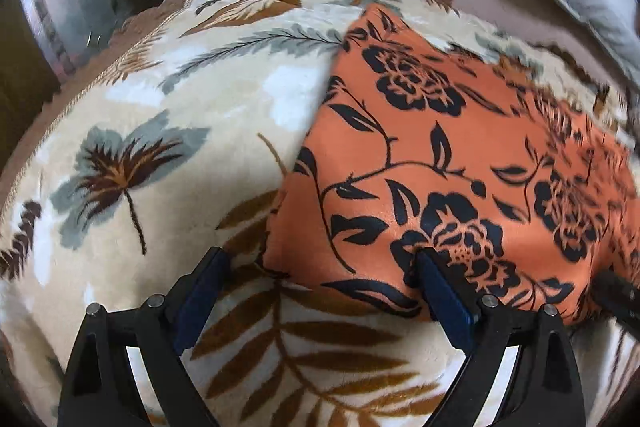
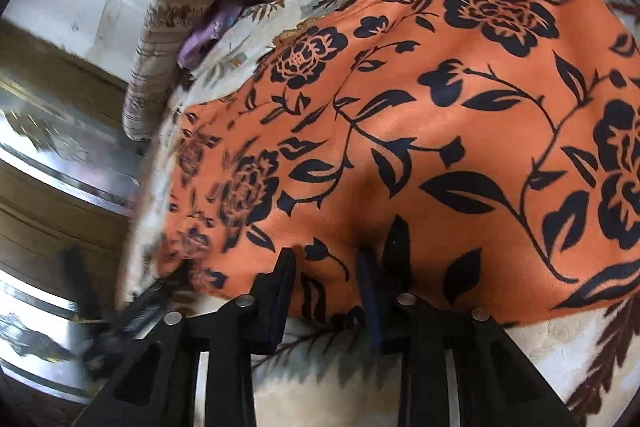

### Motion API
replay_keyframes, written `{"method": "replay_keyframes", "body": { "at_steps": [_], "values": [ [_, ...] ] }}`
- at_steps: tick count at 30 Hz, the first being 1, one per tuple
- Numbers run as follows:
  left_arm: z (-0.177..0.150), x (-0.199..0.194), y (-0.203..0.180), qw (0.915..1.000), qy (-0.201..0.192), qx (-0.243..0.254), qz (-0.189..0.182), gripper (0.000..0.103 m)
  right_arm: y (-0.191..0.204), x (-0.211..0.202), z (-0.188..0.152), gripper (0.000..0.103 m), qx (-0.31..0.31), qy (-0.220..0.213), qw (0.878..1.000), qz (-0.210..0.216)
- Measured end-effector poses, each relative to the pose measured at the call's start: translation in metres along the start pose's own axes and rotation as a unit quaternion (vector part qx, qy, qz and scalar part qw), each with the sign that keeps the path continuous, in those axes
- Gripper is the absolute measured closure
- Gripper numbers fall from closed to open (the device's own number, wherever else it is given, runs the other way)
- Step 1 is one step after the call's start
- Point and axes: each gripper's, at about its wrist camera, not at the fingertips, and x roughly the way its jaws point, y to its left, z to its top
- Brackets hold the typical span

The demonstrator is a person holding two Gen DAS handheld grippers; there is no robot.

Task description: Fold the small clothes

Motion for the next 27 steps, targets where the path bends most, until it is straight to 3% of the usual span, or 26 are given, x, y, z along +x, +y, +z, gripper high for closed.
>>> {"method": "replay_keyframes", "body": {
  "at_steps": [5,6,8,14,18,21,25,27],
  "values": [
    [-0.006,-0.015,-0.002,0.9996,-0.014,0.009,-0.022,0.008,-0.031,-0.036,-0.001,0.063,0.075,-0.014,0.997,0.024],
    [-0.009,-0.020,-0.004,0.9989,-0.018,0.014,-0.041,0.008,-0.039,-0.045,-0.003,0.049,0.089,-0.021,0.995,0.026],
    [-0.013,-0.028,-0.013,0.9974,-0.027,0.034,-0.058,0.008,-0.048,-0.062,-0.004,0.037,0.099,-0.037,0.994,0.030],
    [-0.030,-0.041,-0.035,0.9889,-0.029,0.088,-0.116,0.008,-0.083,-0.094,-0.014,0.037,0.117,-0.049,0.992,0.015],
    [-0.035,-0.044,-0.035,0.9805,-0.009,0.066,-0.185,0.008,-0.106,-0.110,-0.019,0.037,0.146,-0.059,0.987,0.018],
    [-0.038,-0.043,-0.031,0.9756,0.003,0.041,-0.216,0.008,-0.121,-0.117,-0.025,0.037,0.165,-0.067,0.984,0.025],
    [-0.044,-0.031,-0.028,0.9756,0.021,0.020,-0.218,0.008,-0.132,-0.117,-0.028,0.037,0.185,-0.077,0.979,0.037],
    [-0.046,-0.031,-0.026,0.9754,0.004,0.013,-0.220,0.008,-0.132,-0.118,-0.029,0.037,0.185,-0.085,0.978,0.039]
  ]
}}
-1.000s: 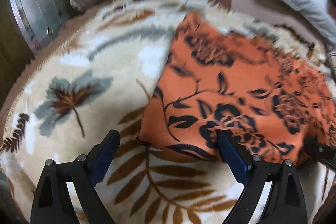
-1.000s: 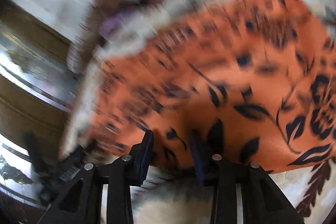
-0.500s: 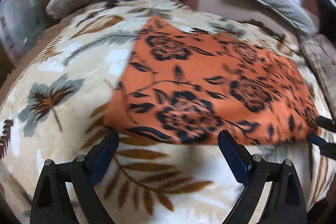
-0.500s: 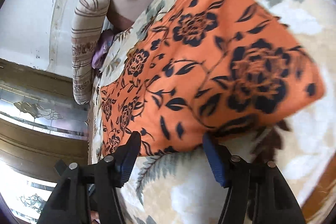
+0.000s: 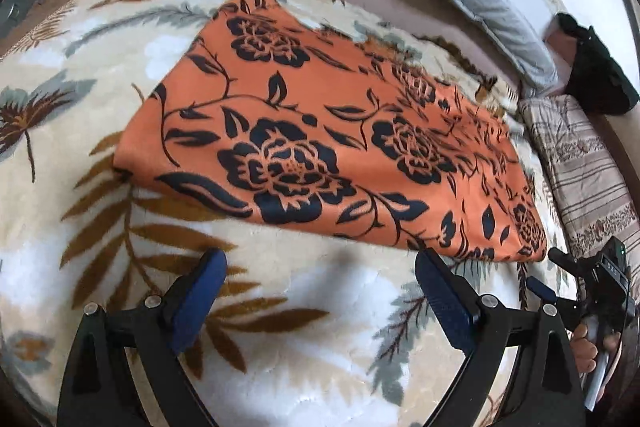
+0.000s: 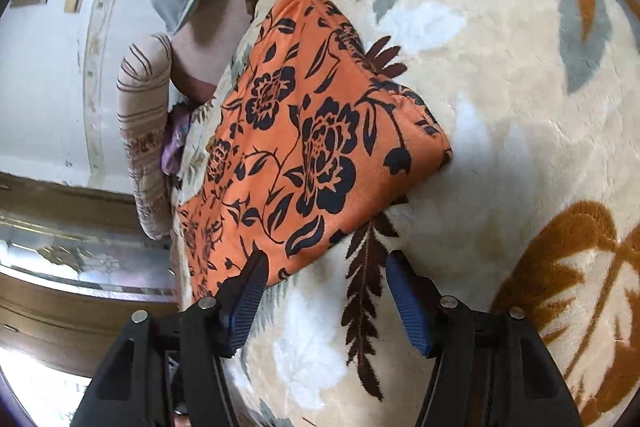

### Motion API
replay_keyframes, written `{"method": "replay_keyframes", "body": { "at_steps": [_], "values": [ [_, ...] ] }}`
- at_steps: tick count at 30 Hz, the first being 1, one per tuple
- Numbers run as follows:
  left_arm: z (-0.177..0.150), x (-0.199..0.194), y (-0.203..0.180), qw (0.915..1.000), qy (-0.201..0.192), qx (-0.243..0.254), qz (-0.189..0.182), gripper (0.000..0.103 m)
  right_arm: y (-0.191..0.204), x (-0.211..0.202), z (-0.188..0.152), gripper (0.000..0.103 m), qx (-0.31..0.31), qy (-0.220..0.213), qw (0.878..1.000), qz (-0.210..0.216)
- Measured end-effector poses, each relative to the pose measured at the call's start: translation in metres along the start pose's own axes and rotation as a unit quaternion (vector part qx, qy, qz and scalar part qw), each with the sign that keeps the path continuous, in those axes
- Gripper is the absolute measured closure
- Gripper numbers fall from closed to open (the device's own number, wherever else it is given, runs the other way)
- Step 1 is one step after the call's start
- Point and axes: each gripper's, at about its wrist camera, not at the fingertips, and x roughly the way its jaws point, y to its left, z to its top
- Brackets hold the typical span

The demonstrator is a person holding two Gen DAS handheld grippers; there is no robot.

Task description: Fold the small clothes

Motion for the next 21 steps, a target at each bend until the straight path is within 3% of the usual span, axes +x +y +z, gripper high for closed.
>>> {"method": "replay_keyframes", "body": {
  "at_steps": [6,14,17,20,21],
  "values": [
    [0.016,0.007,0.013,0.9977,-0.011,-0.054,-0.040,0.008,-0.002,0.000,0.004,0.037,0.014,-0.021,1.000,0.010],
    [0.037,0.015,0.039,0.9862,-0.035,-0.129,-0.097,0.008,-0.006,0.008,0.023,0.037,0.038,-0.040,0.998,0.013],
    [0.044,0.015,0.042,0.9834,-0.050,-0.137,-0.108,0.018,-0.007,0.012,0.030,0.037,0.047,-0.049,0.998,0.019],
    [0.049,0.010,0.036,0.9860,-0.074,-0.109,-0.103,0.033,-0.007,0.015,0.036,0.038,0.056,-0.061,0.996,0.028],
    [0.049,0.010,0.033,0.9875,-0.076,-0.099,-0.096,0.033,-0.006,0.017,0.037,0.038,0.058,-0.064,0.996,0.030]
  ]
}}
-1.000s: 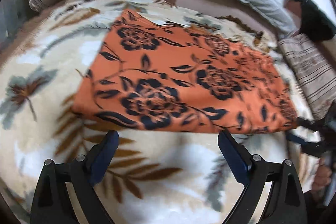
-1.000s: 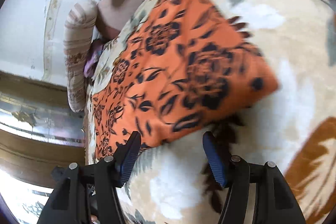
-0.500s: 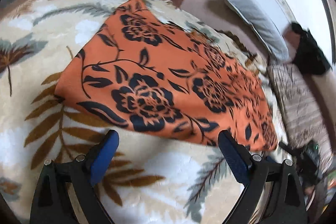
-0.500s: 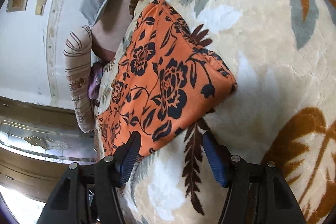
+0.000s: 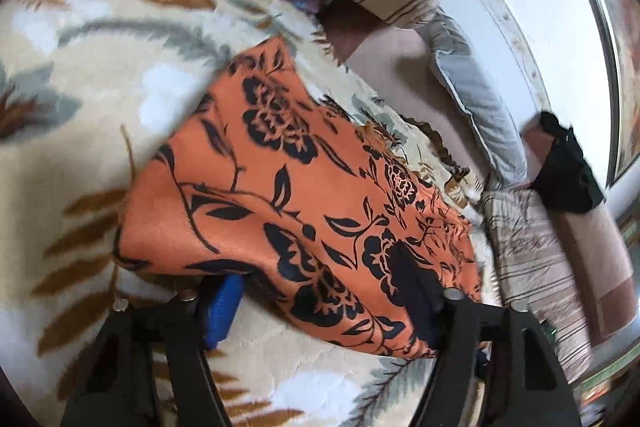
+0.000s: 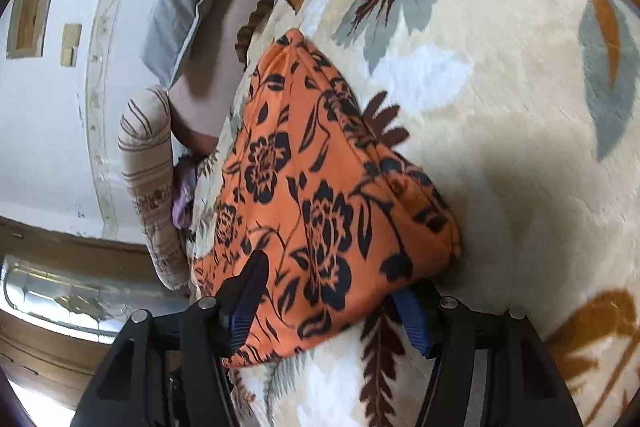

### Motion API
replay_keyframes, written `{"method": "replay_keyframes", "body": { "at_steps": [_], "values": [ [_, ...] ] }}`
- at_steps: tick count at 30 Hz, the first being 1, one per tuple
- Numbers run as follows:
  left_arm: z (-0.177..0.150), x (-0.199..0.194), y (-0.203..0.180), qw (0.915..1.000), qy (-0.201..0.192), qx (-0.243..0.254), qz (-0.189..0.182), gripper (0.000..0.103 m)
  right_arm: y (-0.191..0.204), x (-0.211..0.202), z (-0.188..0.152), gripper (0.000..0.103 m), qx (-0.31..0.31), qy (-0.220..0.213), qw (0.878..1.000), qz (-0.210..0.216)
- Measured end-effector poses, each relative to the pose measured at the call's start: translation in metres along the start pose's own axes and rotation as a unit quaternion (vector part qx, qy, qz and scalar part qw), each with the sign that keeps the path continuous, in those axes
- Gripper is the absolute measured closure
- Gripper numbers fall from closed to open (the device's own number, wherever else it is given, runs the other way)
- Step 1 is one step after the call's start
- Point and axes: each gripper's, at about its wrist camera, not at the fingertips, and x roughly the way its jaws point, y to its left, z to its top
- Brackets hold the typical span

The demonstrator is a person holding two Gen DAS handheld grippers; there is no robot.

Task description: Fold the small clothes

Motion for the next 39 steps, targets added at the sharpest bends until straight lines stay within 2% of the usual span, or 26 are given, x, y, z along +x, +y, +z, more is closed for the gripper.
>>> {"method": "replay_keyframes", "body": {
  "at_steps": [3,7,12,18,24,39],
  "values": [
    [-0.004,0.005,-0.003,0.9993,0.004,0.027,0.027,0.033,0.005,0.008,0.000,0.038,-0.007,-0.008,1.000,-0.008],
    [-0.006,0.014,0.001,0.9976,0.024,0.029,0.058,0.032,0.015,0.013,-0.003,0.037,-0.030,-0.027,0.999,-0.018],
    [-0.007,0.015,0.003,0.9972,0.028,0.030,0.062,0.028,0.023,0.016,-0.008,0.040,-0.066,-0.044,0.996,-0.033],
    [-0.008,0.022,-0.007,0.9938,0.035,0.059,0.087,0.024,0.022,0.025,-0.006,0.040,-0.067,-0.041,0.996,-0.040],
    [-0.010,0.029,-0.016,0.9899,0.039,0.083,0.108,0.016,0.026,0.030,-0.005,0.033,-0.073,-0.044,0.996,-0.038],
    [-0.008,0.038,-0.022,0.9859,0.043,0.095,0.131,0.012,0.033,0.039,-0.005,0.032,-0.107,-0.046,0.992,-0.042]
  ]
}}
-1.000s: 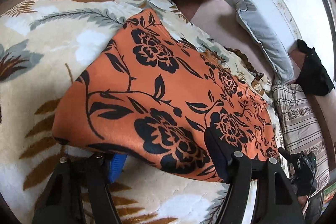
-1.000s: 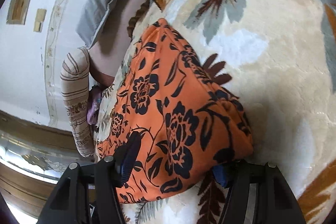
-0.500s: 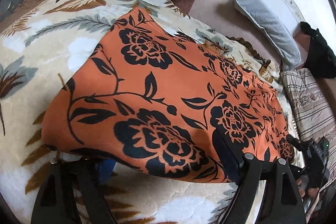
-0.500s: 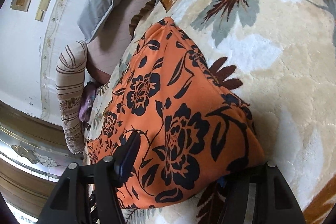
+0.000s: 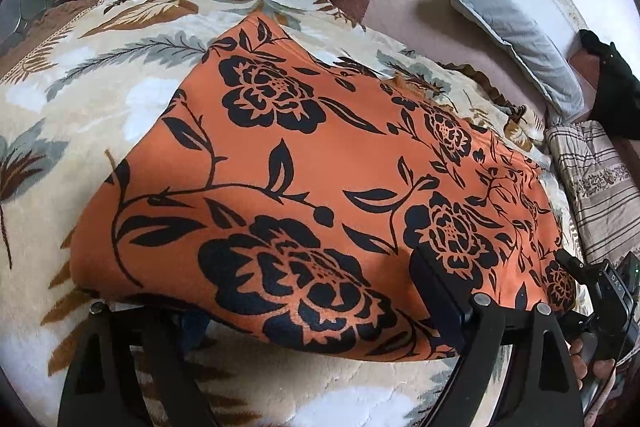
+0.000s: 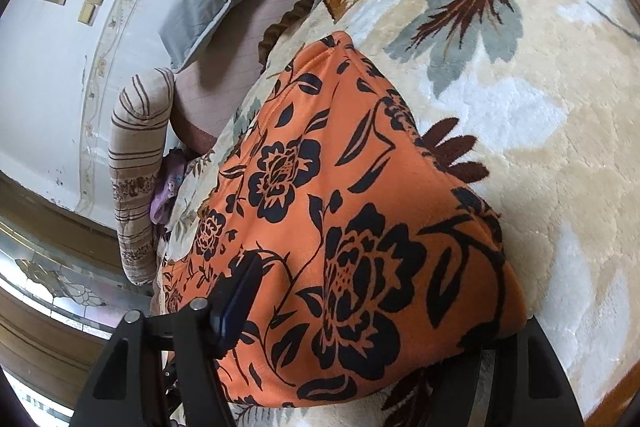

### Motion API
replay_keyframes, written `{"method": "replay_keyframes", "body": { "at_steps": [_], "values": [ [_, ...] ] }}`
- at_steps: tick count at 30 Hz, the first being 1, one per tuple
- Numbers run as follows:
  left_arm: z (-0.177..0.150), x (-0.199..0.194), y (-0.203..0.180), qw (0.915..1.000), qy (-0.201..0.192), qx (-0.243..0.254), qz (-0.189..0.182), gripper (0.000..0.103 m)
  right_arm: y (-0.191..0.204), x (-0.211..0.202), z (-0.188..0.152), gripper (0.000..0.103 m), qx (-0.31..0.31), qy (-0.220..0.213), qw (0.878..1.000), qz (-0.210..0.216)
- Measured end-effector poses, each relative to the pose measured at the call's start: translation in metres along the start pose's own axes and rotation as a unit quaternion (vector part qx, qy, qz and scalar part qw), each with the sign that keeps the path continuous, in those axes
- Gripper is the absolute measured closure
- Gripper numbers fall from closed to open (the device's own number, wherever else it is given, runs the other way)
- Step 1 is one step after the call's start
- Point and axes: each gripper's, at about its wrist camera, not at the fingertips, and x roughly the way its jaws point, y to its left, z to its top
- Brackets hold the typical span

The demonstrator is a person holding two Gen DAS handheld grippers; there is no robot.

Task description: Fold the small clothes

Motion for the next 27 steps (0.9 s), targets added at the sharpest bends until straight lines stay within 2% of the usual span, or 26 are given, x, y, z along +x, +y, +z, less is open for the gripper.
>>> {"method": "replay_keyframes", "body": {
  "at_steps": [3,5,7,8,9,11,13,14,15,17,19,22,23,24,26,27],
  "values": [
    [0.000,0.001,-0.001,1.0000,0.000,0.003,0.002,0.011,0.002,0.001,0.000,0.032,-0.008,0.001,1.000,-0.003],
    [-0.001,0.001,-0.002,1.0000,-0.002,0.004,0.002,0.011,0.003,0.001,0.000,0.036,-0.014,-0.001,1.000,-0.007],
    [-0.001,0.001,-0.002,1.0000,-0.003,0.006,0.002,0.011,0.003,0.001,-0.001,0.049,-0.019,-0.003,1.000,-0.014],
    [-0.001,0.001,-0.002,1.0000,-0.004,0.007,0.001,0.011,0.002,0.001,-0.001,0.064,-0.019,-0.001,1.000,-0.017],
    [-0.001,0.001,-0.002,1.0000,-0.004,0.006,-0.001,0.011,0.001,0.002,0.000,0.070,-0.020,-0.001,1.000,-0.020],
    [0.000,-0.001,0.001,0.9999,-0.002,0.001,-0.011,0.012,0.004,-0.001,0.000,0.074,-0.028,-0.007,0.999,-0.024],
    [0.003,-0.004,0.009,0.9995,-0.005,-0.019,-0.024,0.023,0.011,-0.005,-0.001,0.075,-0.048,-0.018,0.998,-0.027],
    [0.005,-0.005,0.015,0.9991,-0.005,-0.032,-0.028,0.033,0.013,-0.006,-0.002,0.076,-0.055,-0.023,0.998,-0.028],
    [0.006,-0.005,0.023,0.9981,-0.001,-0.051,-0.035,0.043,0.015,-0.007,-0.002,0.076,-0.062,-0.025,0.997,-0.031],
    [0.006,-0.006,0.039,0.9945,0.004,-0.087,-0.059,0.051,0.013,-0.005,-0.002,0.076,-0.056,-0.020,0.998,-0.035],
    [0.006,-0.007,0.045,0.9916,0.010,-0.104,-0.076,0.051,0.004,-0.003,-0.001,0.076,-0.030,-0.010,0.999,-0.029],
    [0.009,-0.007,0.051,0.9860,0.020,-0.139,-0.091,0.044,-0.004,-0.002,0.001,0.071,0.006,0.001,1.000,-0.016],
    [0.010,-0.006,0.052,0.9838,0.022,-0.150,-0.096,0.039,-0.007,-0.001,0.003,0.064,0.023,0.007,1.000,-0.004],
    [0.011,-0.004,0.054,0.9795,0.024,-0.172,-0.102,0.038,-0.010,-0.001,0.004,0.047,0.036,0.008,0.999,0.013],
    [0.014,-0.003,0.056,0.9734,0.028,-0.204,-0.100,0.040,-0.009,-0.002,0.005,0.037,0.043,0.004,0.998,0.036],
    [0.015,-0.002,0.056,0.9718,0.029,-0.213,-0.096,0.040,-0.008,-0.001,0.006,0.037,0.037,0.006,0.999,0.033]
  ]
}}
